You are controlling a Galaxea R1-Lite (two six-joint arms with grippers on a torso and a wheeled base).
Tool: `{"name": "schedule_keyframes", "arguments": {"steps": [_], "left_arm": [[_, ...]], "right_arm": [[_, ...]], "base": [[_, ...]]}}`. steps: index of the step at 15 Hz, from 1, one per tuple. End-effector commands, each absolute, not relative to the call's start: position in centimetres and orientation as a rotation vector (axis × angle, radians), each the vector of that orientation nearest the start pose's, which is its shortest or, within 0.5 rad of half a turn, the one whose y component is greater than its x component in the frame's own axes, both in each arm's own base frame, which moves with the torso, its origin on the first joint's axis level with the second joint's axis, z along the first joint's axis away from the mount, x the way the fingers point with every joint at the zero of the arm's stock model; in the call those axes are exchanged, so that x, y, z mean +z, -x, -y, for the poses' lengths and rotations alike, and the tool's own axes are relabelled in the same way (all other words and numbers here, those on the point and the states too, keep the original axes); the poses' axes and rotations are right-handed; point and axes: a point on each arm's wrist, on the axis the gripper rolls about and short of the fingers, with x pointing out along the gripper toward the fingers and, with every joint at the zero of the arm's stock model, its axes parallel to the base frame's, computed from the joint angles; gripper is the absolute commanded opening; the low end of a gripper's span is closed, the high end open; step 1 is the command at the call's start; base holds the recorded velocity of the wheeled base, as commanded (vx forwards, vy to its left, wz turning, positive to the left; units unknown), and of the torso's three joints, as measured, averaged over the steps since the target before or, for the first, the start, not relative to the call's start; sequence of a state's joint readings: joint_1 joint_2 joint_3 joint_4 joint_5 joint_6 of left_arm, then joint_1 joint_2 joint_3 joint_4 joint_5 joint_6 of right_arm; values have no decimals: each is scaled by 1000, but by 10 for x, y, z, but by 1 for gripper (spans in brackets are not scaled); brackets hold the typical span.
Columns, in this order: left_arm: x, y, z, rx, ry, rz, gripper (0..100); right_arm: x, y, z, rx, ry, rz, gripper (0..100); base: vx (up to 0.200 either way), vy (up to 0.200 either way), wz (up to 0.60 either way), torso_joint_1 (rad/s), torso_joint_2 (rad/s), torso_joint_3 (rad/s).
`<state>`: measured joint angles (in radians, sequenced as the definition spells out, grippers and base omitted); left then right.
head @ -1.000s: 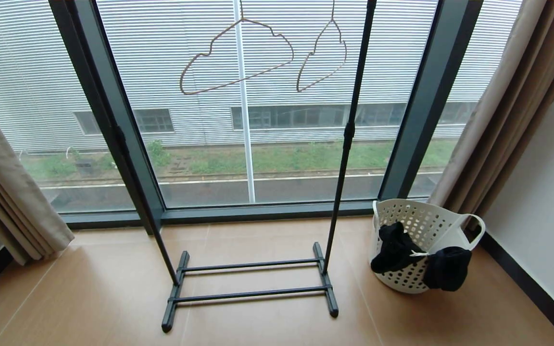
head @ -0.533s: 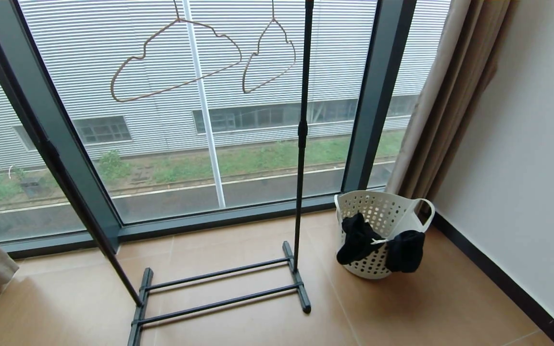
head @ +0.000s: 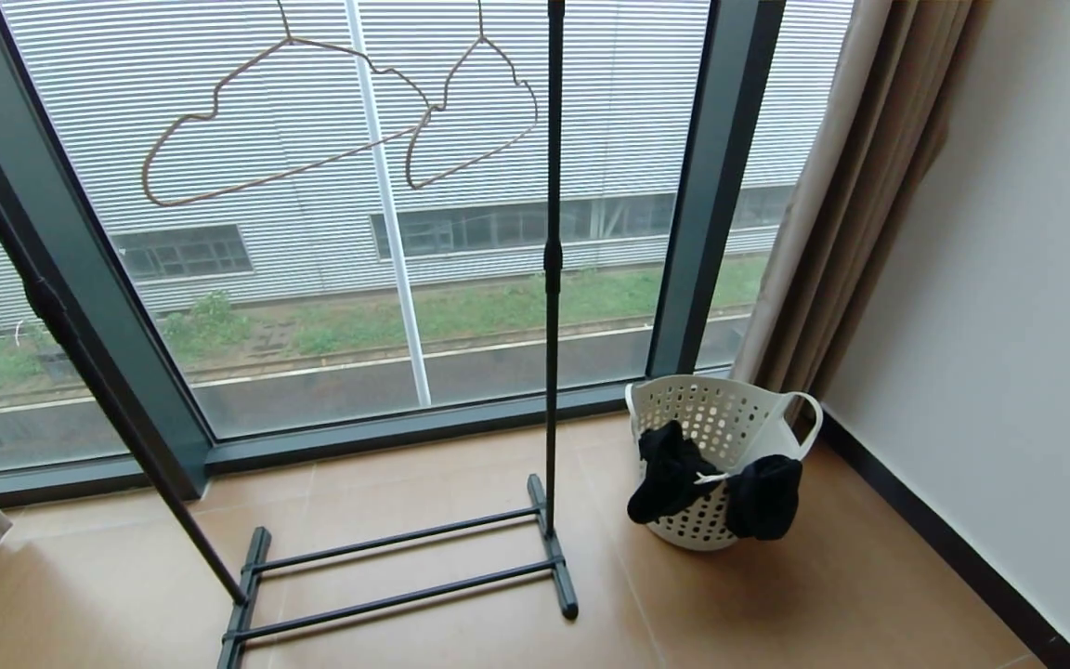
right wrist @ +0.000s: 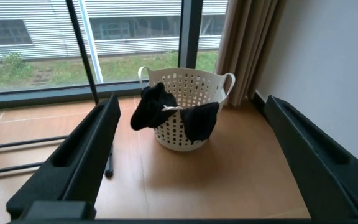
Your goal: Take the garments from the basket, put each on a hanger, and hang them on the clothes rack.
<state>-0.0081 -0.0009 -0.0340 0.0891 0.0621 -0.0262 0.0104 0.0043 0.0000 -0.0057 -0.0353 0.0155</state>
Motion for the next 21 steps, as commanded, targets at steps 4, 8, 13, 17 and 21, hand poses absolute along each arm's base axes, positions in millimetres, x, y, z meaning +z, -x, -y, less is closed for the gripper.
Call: {"name": "schedule_keyframes", "arguments": {"steps": [4, 8, 13, 17, 21], "left_arm": [[76, 26, -2, 56, 26, -54, 100], [76, 26, -2, 57, 26, -53, 100], [76, 26, -2, 57, 24, -54, 100], [76, 26, -2, 56, 24, -54, 100], [76, 26, -2, 57, 26, -53, 100]], "right_arm": [[76, 22, 1, -25, -15, 2, 100], [76, 22, 1, -25, -15, 2, 100], [76, 22, 1, -25, -15, 2, 100], [76, 22, 1, -25, -15, 2, 100], [76, 22, 1, -25, -15, 2, 100]], "base": [[200, -100, 0, 10, 2, 0], [200, 0, 0, -1, -1, 4], [120, -80, 0, 3, 3, 5], [100, -100, 0, 4, 7, 4], [200, 0, 0, -2, 2, 5]]}}
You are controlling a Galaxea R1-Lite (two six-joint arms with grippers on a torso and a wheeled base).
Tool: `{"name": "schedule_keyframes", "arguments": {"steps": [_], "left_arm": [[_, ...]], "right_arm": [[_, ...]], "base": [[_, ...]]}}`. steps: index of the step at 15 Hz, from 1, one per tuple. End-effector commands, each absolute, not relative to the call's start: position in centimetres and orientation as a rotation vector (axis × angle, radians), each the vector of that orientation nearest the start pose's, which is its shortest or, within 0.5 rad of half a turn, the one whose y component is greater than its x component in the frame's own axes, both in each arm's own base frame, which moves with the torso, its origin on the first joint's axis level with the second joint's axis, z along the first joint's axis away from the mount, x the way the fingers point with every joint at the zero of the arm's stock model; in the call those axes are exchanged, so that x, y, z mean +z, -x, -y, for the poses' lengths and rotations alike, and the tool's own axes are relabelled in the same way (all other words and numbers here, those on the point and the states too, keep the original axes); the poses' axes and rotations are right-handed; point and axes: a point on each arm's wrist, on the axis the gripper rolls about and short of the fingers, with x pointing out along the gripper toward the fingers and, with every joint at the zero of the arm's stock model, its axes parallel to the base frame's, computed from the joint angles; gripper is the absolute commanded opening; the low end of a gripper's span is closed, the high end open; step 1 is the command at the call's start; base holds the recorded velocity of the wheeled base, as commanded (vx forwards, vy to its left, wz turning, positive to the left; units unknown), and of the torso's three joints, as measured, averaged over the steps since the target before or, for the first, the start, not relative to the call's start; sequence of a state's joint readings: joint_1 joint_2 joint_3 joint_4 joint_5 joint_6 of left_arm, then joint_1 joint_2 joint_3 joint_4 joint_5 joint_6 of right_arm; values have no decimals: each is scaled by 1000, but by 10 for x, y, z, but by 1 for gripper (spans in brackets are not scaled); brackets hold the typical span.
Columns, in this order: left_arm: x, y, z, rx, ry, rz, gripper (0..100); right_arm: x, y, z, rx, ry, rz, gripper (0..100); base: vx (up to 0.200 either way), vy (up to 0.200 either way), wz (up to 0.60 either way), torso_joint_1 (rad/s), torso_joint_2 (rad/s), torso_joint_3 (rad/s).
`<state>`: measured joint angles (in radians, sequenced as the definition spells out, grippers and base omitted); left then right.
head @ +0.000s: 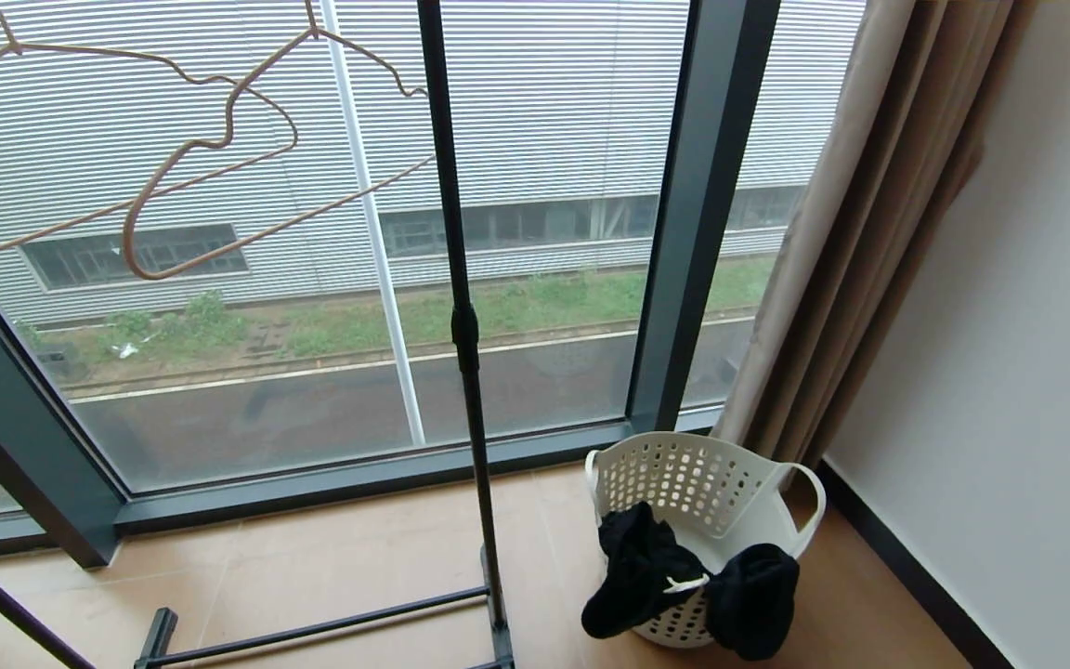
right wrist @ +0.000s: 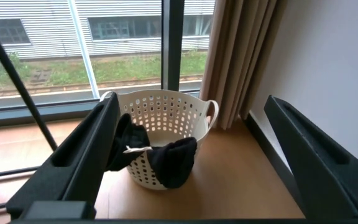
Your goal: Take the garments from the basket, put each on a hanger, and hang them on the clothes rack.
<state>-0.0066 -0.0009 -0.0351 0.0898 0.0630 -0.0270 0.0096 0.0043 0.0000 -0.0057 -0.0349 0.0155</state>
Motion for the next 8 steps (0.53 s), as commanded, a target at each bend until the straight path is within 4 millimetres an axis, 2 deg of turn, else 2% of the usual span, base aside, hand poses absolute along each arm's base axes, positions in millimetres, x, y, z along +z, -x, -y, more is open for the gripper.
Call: {"name": "schedule_keyframes", "arguments": {"steps": [1, 2, 5, 8], "left_arm": [[76, 26, -2, 57, 26, -53, 100], [76, 26, -2, 59, 27, -53, 100], [76, 26, -2, 61, 33, -51, 100], [76, 26, -2, 61, 30, -51, 100]], "right_arm": [[76, 22, 1, -25, -15, 2, 100], [76, 22, 1, -25, -15, 2, 100], [76, 22, 1, -25, -15, 2, 100], [76, 22, 1, -25, -15, 2, 100]], "base": [[200, 0, 0, 7, 7, -2], [200, 0, 0, 7, 2, 2], [0, 0, 0, 0, 0, 0], [0, 0, 0, -84, 300, 225]]}}
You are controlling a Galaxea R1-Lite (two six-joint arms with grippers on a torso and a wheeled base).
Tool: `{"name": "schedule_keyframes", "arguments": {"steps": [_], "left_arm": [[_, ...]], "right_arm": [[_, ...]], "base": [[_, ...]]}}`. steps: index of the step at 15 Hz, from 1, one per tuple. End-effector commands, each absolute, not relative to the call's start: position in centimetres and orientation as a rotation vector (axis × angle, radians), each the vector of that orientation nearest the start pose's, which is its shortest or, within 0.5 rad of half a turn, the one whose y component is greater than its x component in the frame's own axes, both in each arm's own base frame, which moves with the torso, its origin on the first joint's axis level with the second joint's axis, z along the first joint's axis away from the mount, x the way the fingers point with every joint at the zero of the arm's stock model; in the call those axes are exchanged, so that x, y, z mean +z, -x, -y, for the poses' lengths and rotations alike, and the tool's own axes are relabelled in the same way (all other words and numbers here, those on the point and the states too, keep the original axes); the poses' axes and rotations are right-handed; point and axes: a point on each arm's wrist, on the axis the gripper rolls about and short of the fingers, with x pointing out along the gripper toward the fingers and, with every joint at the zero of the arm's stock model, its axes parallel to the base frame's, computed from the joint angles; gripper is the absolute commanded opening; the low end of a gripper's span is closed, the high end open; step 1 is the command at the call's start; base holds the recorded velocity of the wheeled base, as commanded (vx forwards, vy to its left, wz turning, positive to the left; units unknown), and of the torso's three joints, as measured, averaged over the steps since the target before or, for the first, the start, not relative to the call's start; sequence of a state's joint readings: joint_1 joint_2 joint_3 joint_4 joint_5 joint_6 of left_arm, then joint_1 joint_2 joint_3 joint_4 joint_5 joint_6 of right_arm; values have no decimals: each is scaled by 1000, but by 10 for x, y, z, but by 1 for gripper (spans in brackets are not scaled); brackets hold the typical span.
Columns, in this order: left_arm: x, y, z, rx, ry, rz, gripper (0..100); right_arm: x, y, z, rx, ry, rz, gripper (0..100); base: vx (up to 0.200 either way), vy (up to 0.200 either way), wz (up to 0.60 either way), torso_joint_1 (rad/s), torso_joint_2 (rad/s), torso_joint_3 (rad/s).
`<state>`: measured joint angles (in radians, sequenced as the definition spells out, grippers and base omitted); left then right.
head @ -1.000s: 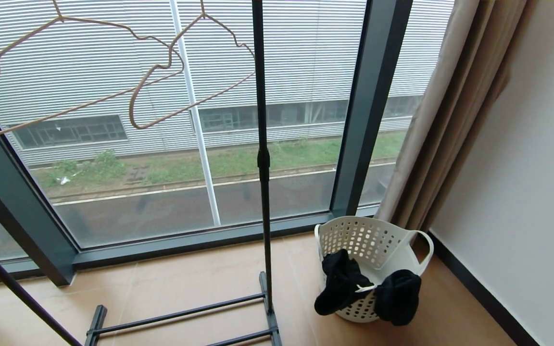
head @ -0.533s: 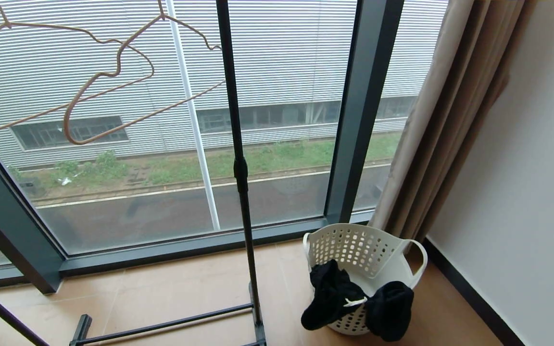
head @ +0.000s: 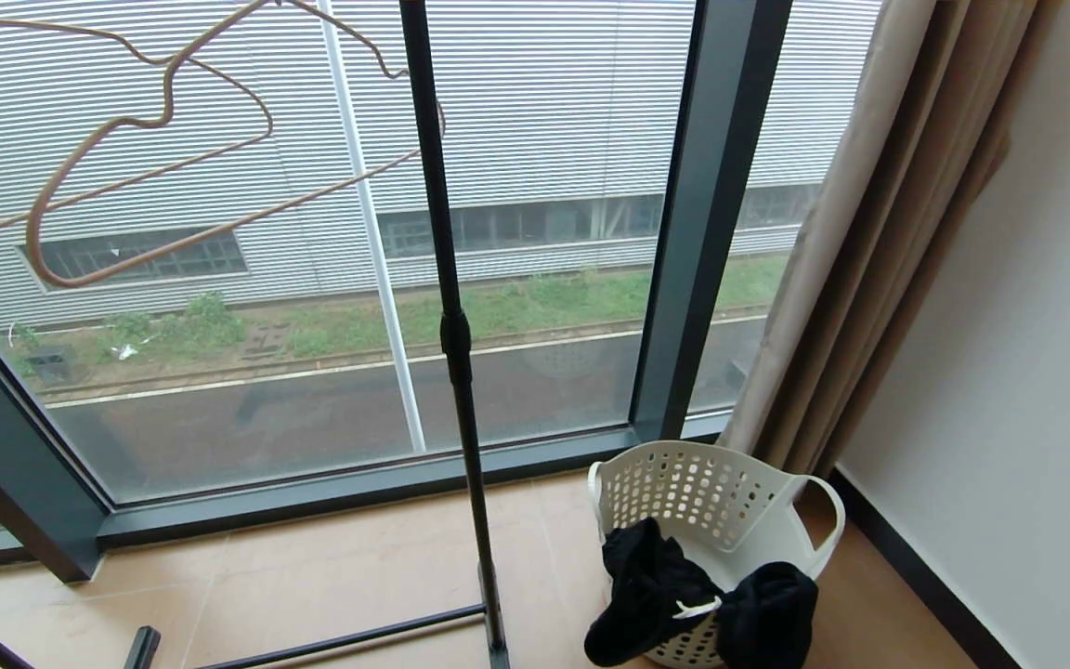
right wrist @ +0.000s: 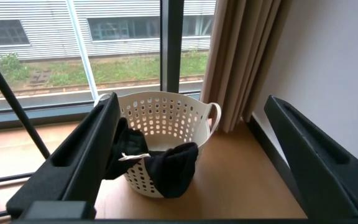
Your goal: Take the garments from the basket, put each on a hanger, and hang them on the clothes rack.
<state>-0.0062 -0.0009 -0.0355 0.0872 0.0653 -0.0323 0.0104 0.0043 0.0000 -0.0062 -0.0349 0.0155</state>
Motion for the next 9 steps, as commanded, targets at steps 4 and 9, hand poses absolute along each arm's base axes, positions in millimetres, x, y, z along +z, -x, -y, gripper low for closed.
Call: {"name": "schedule_keyframes", "arguments": {"steps": [4, 9], "left_arm": [[76, 26, -2, 59, 29, -54, 100], [76, 26, -2, 59, 29, -54, 100]], "right_arm": [[76, 22, 1, -25, -15, 2, 100], [76, 22, 1, -25, -15, 2, 100]], "base": [[0, 0, 0, -74, 367, 292], [0, 0, 0, -10, 60, -34]]}}
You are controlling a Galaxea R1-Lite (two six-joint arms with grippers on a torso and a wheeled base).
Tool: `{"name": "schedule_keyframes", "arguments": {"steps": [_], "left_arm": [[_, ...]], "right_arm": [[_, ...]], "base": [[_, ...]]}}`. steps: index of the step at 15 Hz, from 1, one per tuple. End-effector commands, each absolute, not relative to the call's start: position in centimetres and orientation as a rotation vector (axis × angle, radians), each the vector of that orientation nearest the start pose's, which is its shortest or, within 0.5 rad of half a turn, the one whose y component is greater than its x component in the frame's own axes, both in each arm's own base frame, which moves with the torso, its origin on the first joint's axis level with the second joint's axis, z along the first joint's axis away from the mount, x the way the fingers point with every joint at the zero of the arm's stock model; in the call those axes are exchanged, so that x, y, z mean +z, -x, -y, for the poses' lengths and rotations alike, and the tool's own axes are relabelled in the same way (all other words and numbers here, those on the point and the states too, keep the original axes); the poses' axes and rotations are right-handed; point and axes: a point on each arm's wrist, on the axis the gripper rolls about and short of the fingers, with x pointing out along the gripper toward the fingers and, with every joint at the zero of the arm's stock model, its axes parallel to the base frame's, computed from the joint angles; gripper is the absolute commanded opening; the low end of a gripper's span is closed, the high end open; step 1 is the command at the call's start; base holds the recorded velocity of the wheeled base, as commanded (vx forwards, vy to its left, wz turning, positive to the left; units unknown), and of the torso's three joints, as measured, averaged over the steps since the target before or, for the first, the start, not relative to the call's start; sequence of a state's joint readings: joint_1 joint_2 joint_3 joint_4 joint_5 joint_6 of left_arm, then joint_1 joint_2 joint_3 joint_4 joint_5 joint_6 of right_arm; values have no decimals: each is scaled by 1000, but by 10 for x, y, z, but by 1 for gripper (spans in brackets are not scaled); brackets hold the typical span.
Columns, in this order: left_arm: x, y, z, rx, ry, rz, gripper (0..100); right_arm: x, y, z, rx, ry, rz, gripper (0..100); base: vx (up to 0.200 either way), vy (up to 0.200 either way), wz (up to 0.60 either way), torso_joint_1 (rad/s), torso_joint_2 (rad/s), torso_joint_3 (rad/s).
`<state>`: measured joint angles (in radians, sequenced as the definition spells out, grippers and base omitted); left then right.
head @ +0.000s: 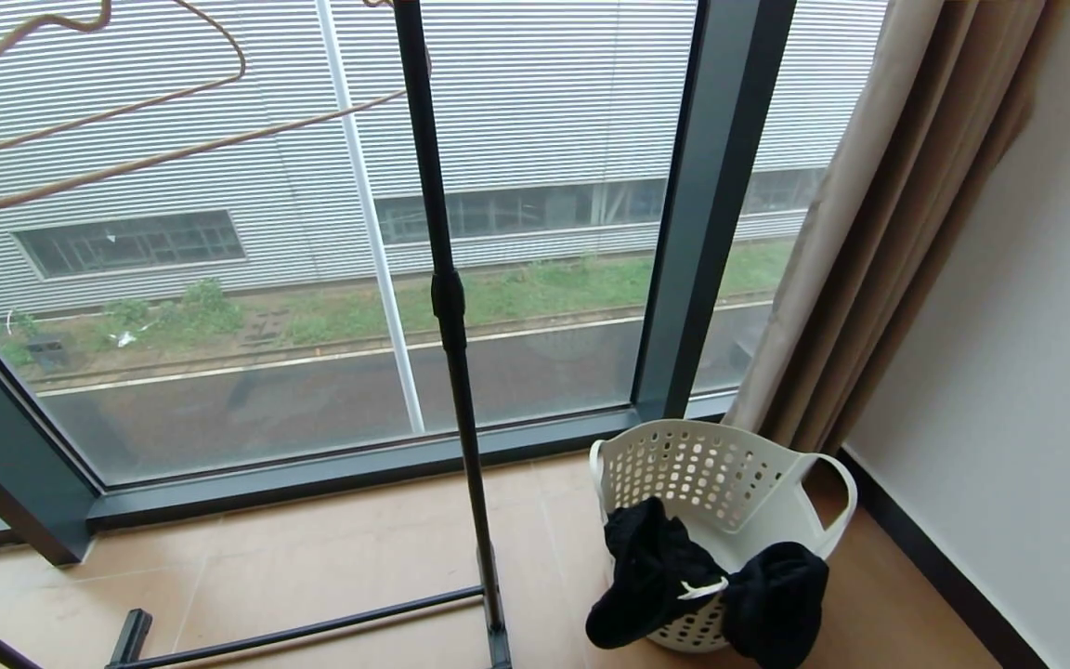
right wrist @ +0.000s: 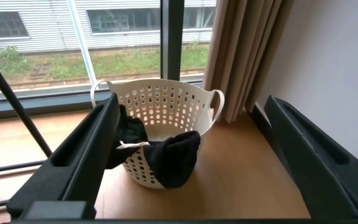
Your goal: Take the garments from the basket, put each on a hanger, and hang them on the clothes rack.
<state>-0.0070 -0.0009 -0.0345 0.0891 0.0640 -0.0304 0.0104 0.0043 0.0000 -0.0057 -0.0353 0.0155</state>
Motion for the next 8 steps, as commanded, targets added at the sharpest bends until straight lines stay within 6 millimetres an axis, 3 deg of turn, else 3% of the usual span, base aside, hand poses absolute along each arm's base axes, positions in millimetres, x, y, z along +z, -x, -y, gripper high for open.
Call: {"name": "schedule_keyframes", "arguments": {"steps": [1, 8], "left_arm": [[76, 26, -2, 58, 29, -54, 100], [76, 26, -2, 58, 27, -54, 100]], "right_arm": [[76, 22, 1, -25, -15, 2, 100], [76, 22, 1, -25, -15, 2, 100]], "base": [[0, 0, 0, 2, 12, -163], [0, 0, 0, 3, 3, -194]]}}
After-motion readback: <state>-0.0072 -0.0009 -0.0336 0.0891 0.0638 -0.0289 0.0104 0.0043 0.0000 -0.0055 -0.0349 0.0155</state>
